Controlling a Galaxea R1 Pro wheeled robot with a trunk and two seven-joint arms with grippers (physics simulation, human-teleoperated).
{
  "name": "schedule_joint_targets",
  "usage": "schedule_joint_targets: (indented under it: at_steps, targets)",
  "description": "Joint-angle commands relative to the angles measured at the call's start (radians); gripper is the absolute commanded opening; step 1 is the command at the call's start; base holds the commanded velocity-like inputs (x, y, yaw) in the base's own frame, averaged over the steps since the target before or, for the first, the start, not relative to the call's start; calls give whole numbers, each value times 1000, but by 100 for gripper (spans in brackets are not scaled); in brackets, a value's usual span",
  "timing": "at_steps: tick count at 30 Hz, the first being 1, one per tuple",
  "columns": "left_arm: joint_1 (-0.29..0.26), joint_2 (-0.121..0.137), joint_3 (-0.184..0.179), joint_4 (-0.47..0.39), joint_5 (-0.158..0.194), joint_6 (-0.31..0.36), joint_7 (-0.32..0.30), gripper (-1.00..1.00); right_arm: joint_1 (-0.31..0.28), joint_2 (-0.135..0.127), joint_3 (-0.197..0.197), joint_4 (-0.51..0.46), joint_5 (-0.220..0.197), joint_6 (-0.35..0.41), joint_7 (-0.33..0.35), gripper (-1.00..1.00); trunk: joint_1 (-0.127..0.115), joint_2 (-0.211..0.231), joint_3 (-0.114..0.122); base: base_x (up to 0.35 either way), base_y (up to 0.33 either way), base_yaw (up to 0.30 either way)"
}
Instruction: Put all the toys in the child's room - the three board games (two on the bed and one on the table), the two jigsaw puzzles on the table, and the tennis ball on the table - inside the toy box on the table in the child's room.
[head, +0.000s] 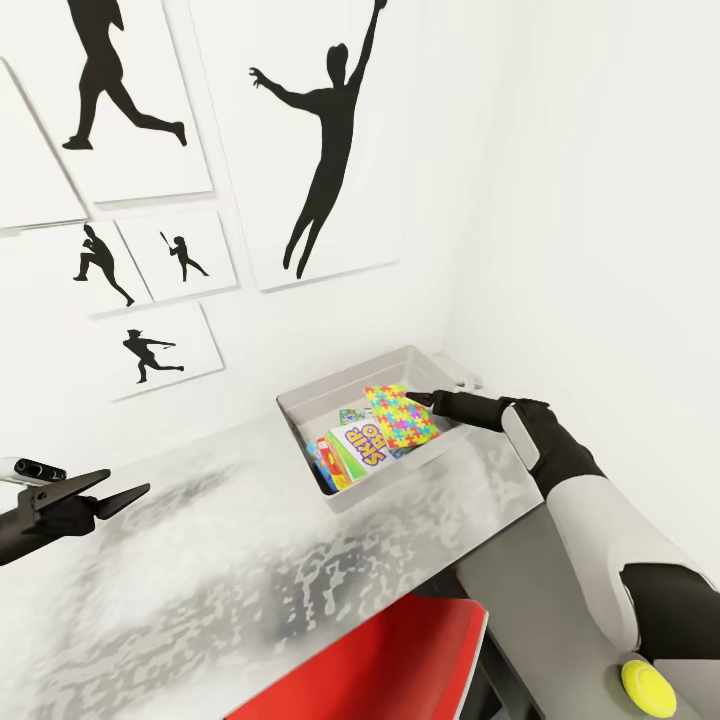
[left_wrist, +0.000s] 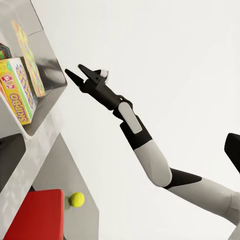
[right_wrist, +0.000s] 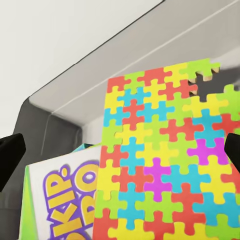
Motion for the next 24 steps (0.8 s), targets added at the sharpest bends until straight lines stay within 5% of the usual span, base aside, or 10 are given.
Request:
schedule_joint_targets:
  at_steps: [1, 5, 10, 18, 24]
  targets:
    - [-1, 0, -1, 0, 4, 7, 0, 100, 1, -1, 2, -4, -9, 8, 1, 100, 1, -2, -2, 0, 0, 0]
    - [-1, -1, -1, 0, 3, 7, 0, 100, 10, -2, -4, -68, -15, 20, 22, 100, 1, -2, -2, 0, 0, 0]
    - [-1, -2, -1, -3, 3, 7, 0, 100, 65, -2, -18, -280, -27, 141, 93, 100, 1, -2, -2, 0, 0, 0]
    - [-1, -4, -2, -5, 3, 6, 0, 100, 193, -2, -141, -612, -32, 324, 118, 100, 1, -2, -2, 0, 0, 0]
    - [-1, -4, -2, -6, 3, 6, 0, 100, 275, -2, -249, -717, -38, 369, 158, 100, 1, -2, -2, 0, 0, 0]
